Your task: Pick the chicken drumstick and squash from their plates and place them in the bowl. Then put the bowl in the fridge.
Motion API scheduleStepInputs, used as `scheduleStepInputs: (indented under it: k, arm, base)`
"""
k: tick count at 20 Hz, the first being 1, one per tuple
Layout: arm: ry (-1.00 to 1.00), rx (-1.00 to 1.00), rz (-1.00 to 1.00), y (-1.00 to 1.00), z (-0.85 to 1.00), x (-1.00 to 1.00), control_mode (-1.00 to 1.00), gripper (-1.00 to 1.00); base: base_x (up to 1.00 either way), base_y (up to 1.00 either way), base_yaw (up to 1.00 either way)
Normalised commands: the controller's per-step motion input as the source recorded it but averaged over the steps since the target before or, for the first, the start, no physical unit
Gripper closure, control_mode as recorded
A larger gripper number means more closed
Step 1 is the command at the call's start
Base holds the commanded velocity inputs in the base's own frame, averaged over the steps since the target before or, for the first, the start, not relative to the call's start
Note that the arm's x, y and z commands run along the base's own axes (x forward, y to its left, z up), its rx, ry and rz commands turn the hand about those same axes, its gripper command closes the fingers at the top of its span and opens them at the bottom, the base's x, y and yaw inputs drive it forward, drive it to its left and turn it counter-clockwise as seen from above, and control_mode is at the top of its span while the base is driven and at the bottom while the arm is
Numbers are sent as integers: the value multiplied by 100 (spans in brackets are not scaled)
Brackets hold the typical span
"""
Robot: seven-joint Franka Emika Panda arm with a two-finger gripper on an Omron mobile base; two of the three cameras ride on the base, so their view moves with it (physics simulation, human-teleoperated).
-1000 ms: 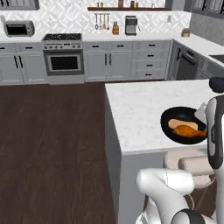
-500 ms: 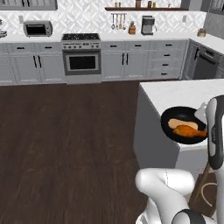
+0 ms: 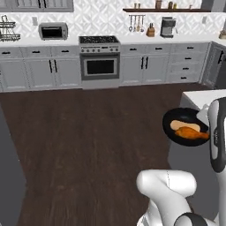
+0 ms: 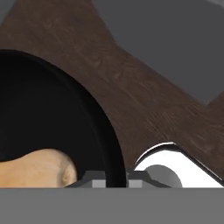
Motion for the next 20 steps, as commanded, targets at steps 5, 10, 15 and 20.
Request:
scheduleStepInputs:
  k: [5, 10, 15, 20]
  arm:
    - [0, 0, 0, 0, 0, 0, 100, 100]
    - [0, 0, 0, 0, 0, 0, 100, 100]
    - [0, 0, 0, 0, 0, 0, 100, 100]
    - [0, 0, 0, 0, 0, 0, 100, 100]
  base:
    - [100, 88, 1]
    - [100, 30, 17]
    - [100, -3, 51]
    - [100, -17, 59]
